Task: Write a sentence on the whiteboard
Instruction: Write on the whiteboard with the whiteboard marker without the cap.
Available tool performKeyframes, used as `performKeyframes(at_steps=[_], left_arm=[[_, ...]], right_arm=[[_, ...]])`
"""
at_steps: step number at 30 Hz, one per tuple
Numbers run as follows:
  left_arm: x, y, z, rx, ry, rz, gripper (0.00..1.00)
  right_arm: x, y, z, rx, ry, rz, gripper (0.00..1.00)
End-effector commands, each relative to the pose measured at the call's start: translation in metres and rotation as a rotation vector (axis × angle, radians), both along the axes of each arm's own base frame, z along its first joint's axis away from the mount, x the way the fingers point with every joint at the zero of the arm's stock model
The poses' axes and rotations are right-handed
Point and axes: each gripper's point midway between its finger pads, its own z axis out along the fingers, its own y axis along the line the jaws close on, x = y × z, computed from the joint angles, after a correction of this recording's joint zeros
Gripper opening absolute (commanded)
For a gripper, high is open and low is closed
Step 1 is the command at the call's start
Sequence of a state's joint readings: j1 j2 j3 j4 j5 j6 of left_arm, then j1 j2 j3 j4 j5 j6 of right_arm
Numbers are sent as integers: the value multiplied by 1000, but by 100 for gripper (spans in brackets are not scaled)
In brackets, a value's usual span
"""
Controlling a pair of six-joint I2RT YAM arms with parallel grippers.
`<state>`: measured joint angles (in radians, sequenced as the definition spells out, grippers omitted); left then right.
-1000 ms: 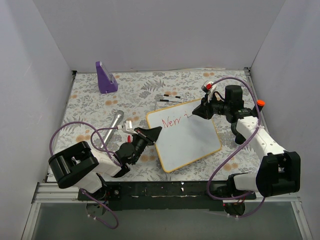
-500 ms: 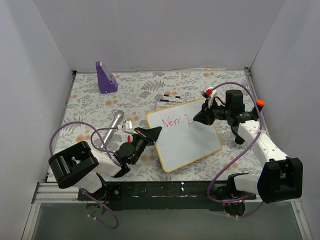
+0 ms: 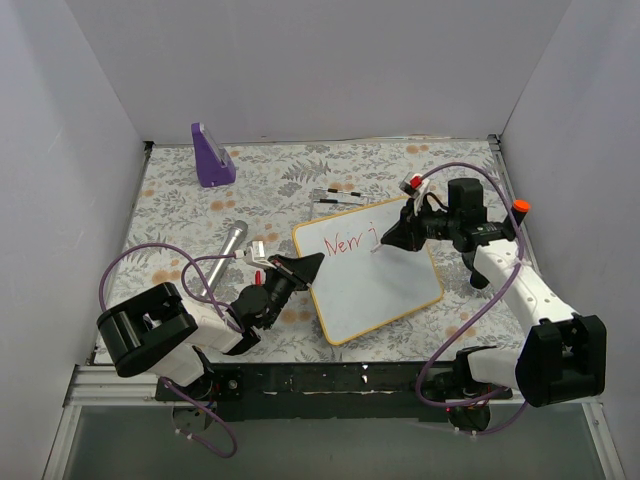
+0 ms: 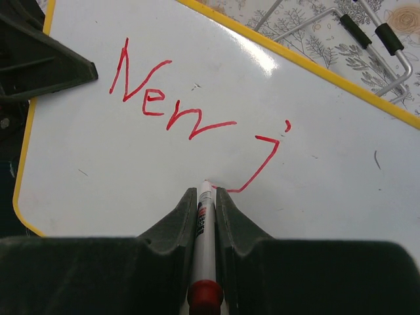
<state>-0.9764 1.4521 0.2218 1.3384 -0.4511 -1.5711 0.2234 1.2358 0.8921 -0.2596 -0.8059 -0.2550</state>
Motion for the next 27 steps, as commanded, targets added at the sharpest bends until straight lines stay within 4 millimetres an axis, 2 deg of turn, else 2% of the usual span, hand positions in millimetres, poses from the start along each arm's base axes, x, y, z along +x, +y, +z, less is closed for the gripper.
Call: performKeyframes(at_steps=[1,6,17,27], left_arm=[[-12,3,49,-94,-182,-25,0],[-12,3,49,-95,-184,-28,0],[-13,3,47,-97,-186,-30,0],[-13,5,48,-100,-189,-27,0]], right_arm=[[12,7,58,77,-138,3,1],[18,-7,67,87,-172,-41,1],[35,-32,63,86,-202,-108,1],[44,-38,54,81,-200,-109,1]])
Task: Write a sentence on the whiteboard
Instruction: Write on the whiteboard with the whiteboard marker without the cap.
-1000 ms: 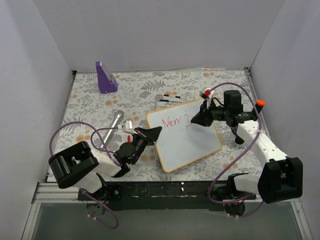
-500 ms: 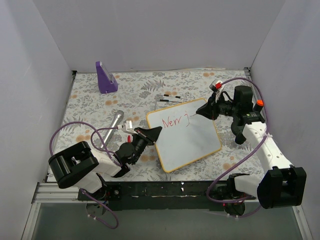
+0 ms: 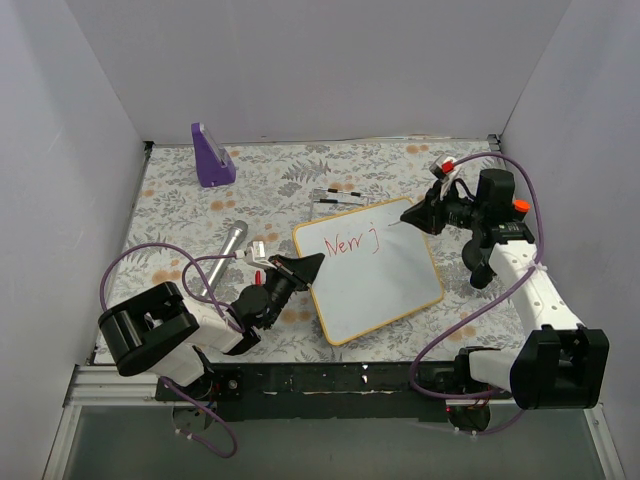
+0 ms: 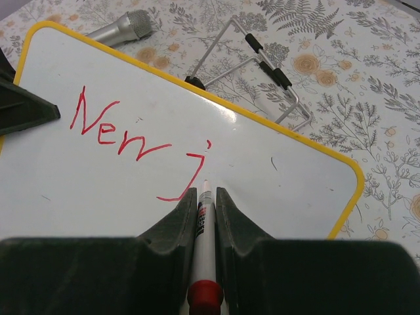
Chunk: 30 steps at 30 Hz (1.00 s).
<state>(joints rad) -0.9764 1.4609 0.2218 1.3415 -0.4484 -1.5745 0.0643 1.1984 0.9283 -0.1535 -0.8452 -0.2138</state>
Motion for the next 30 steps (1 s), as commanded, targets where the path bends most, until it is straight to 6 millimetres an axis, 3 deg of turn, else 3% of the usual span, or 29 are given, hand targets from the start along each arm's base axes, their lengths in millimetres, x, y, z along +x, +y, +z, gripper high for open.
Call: performKeyframes(at_steps=[1,11,21,30], left_arm=[[-13,5,51,-104,-194,-25,0],[-13,6,51,-104,-195,-22,0],[-13,4,50,-100,-194,-26,0],[-12,3,50,-101,-193,-27,0]], right_arm=[[5,2,10,12,-59,30,1],[9,-1,12,-4,-90,39,1],[16,2,-6,14,-36,57,1],[15,17,-18,11,0,90,1]])
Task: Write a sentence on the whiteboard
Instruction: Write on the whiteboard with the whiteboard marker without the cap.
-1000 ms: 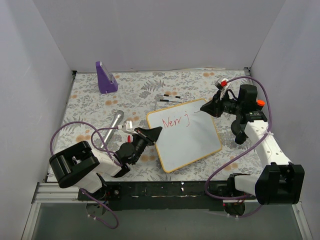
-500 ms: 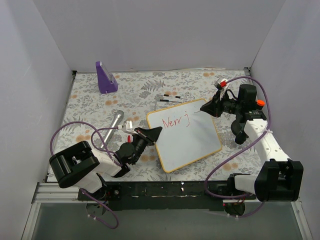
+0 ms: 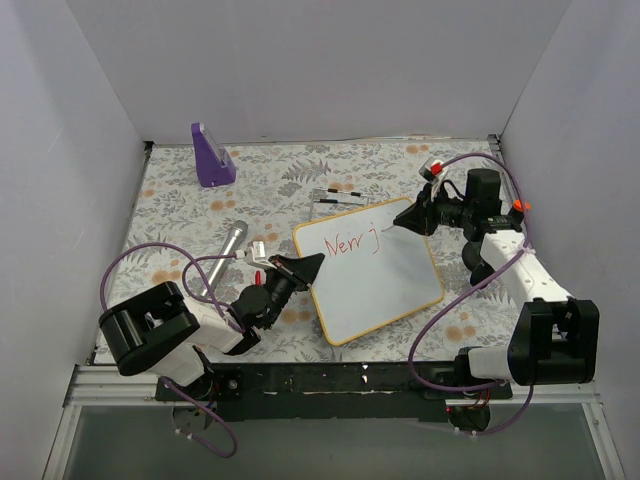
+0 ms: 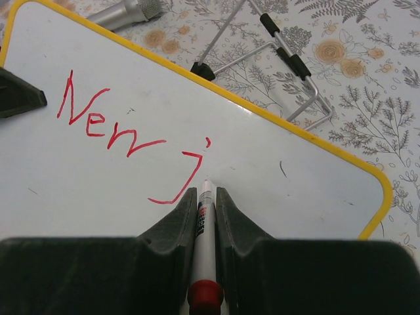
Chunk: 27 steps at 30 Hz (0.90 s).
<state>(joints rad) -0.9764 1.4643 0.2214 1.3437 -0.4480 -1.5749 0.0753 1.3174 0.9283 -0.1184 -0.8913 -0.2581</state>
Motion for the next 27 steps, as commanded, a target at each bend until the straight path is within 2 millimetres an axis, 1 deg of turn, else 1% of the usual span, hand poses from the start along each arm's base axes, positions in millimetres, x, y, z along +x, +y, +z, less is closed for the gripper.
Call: performKeyframes(at_steps=[1,9,12,18,27], left_arm=[[-12,4,50,-101,-194,-25,0],[-13,4,51,-102,-195,-24,0],[-12,5,52,-103,-196,-23,0],[-13,4,51,-101,-196,-26,0],[-13,3,51,-99,-198,-28,0]], right_arm=[[5,10,11,16,-47,28,1],[10,11,7,10,-37,21,1],[10,13,4,8,-30,25,1],[10,16,4,12,-25,30,1],[20,14,6,4,-31,-14,1]])
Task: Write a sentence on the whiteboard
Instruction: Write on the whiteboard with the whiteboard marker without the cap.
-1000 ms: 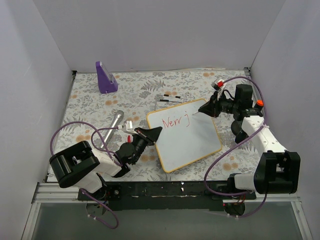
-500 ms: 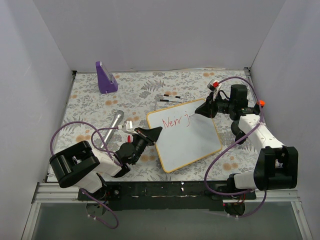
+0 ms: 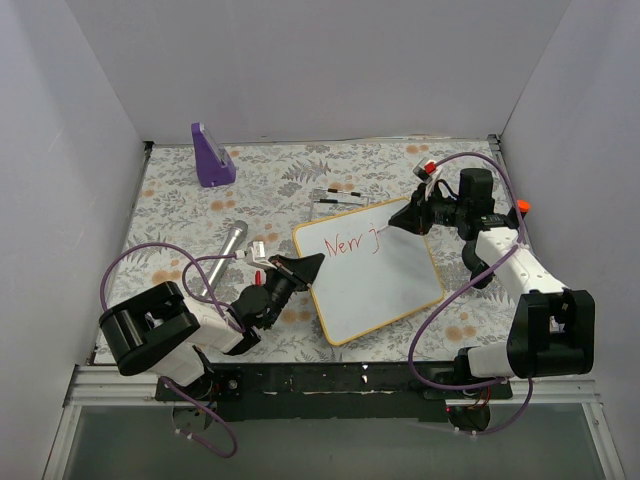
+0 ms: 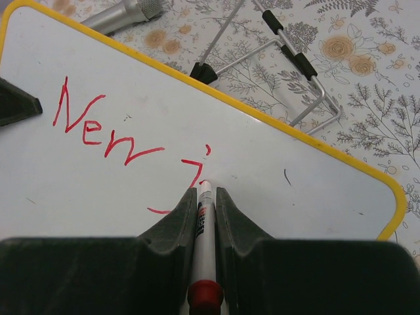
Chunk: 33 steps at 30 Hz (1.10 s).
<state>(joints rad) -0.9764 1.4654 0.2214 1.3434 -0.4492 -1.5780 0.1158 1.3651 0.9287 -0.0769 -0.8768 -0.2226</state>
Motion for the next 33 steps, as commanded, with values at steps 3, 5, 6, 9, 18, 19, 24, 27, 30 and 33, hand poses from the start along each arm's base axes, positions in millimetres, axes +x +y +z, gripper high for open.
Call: performKeyframes(at_steps=[3,5,6,9,18,19,24,27,30,33], left_arm=[[-13,3,52,-100,-201,-29,0],[-13,3,52,-100,-201,-30,0],[-13,3,52,-100,-201,-29,0],[-13,4,53,-100,-202,-28,0],[-13,6,53,-101,-202,-22,0],[-13,6,53,-101,-200,-21,0],[-12,6,52,-100,-201,-18,0],[-12,6,52,-100,-199,-20,0],[-12,6,53,-103,-200,-18,0],[-12,6,52,-101,-198,-19,0]], right_arm=[[21,0,18,-1,-68,-47,1],[22,-1,18,-4,-71,-56,1],[23,-2,18,-9,-69,-64,1],[25,-5,15,-23,-70,-82,1],[16,-9,7,-71,-62,-62,1],[15,-9,6,-75,-60,-60,1],[8,-12,3,-96,-58,-51,1],[3,-11,3,-95,-56,-37,1],[-2,-9,3,-85,-48,-16,1],[-6,-5,3,-77,-43,3,1]])
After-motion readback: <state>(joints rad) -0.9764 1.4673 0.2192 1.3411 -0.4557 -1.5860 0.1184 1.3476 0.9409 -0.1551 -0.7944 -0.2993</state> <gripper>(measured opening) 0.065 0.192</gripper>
